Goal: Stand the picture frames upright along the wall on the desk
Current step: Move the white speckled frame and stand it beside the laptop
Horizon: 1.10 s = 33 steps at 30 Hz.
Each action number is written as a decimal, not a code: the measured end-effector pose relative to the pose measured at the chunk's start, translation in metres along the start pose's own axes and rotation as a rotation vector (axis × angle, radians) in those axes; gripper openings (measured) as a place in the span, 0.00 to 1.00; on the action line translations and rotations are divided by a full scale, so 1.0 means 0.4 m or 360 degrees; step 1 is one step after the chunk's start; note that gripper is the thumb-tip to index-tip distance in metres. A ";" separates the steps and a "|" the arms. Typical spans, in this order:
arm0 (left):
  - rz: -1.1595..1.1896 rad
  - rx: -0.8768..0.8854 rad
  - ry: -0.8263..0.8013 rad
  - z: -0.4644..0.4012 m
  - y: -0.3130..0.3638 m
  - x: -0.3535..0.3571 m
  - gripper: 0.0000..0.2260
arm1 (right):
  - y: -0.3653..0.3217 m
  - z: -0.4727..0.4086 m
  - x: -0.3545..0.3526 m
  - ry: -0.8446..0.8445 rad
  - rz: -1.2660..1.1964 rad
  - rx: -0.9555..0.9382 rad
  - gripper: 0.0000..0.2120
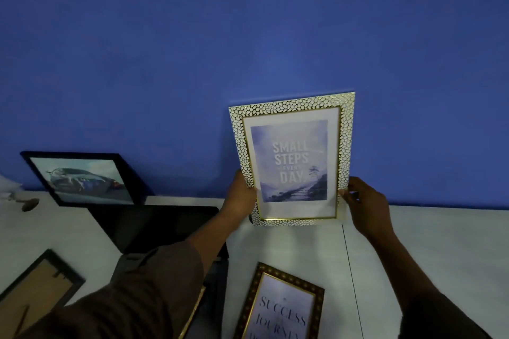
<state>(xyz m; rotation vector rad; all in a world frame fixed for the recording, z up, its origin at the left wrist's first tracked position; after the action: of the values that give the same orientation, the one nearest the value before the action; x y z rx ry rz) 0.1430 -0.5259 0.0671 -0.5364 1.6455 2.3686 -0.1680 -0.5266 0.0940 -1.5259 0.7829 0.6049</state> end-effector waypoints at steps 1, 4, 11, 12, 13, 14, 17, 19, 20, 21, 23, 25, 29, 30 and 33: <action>0.0042 -0.0033 0.0005 -0.016 -0.029 0.019 0.20 | 0.018 -0.002 0.022 -0.0025 0.0039 0.0024 0.04; 0.0098 -0.0159 0.0068 -0.011 -0.055 0.060 0.22 | 0.073 -0.011 0.090 -0.0133 0.0107 0.0091 0.05; 0.0033 -0.0394 0.0131 -0.045 -0.124 0.109 0.16 | 0.146 -0.023 0.162 -0.0299 0.0075 0.0189 0.08; 0.0036 -0.0393 0.0130 -0.042 -0.120 0.114 0.16 | 0.153 -0.017 0.168 -0.0321 0.0056 0.0181 0.10; 0.0023 -0.0376 0.0121 -0.046 -0.122 0.123 0.17 | 0.162 -0.012 0.175 -0.0337 0.0046 0.0178 0.11; 0.0008 -0.0366 0.0117 -0.043 -0.115 0.127 0.18 | 0.166 -0.008 0.178 -0.0339 0.0038 0.0166 0.12; -0.0002 -0.0378 0.0114 -0.048 -0.115 0.135 0.21 | 0.175 -0.006 0.181 -0.0354 0.0012 0.0179 0.13; 0.0032 -0.0397 0.0107 -0.055 -0.129 0.138 0.22 | 0.178 -0.007 0.185 -0.0379 -0.0012 0.0209 0.13; 0.0057 -0.0388 0.0098 -0.054 -0.126 0.141 0.23 | 0.179 -0.007 0.186 -0.0384 -0.0021 0.0220 0.13; 0.0056 -0.0374 0.0096 -0.053 -0.127 0.145 0.24 | 0.180 -0.005 0.186 -0.0391 -0.0030 0.0233 0.14; 0.0089 -0.0312 0.0168 -0.057 -0.135 0.143 0.29 | 0.180 0.001 0.188 -0.0396 -0.0087 0.0266 0.15; 0.0139 -0.0319 0.0263 -0.047 -0.141 0.133 0.35 | 0.186 0.022 0.184 -0.0399 -0.0164 0.0327 0.20; -0.0014 -0.0378 0.0180 0.016 -0.171 0.127 0.40 | 0.228 0.118 0.176 -0.0416 -0.0164 0.0520 0.26; -0.0094 -0.0364 0.0132 0.040 -0.186 0.129 0.40 | 0.237 0.150 0.177 -0.0431 -0.0157 0.0572 0.26; -0.0269 -0.0424 -0.0048 0.144 -0.266 0.155 0.38 | 0.255 0.277 0.198 -0.0505 -0.0148 0.0679 0.22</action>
<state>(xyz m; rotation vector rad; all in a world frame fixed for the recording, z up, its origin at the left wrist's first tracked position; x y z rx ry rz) 0.1155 -0.4364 -0.0316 -0.6540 1.2255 2.4675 -0.1890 -0.4281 -0.0433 -1.0375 0.5498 0.5512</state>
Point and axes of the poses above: each hand's wrist, its own z-axis away from the middle knuckle, its own x-axis out of the palm, y = z × x, the point moved 6 cm from there along -z, towards the middle knuckle, and after that the axes turned 1 degree about -y, right-handed, at the moved point
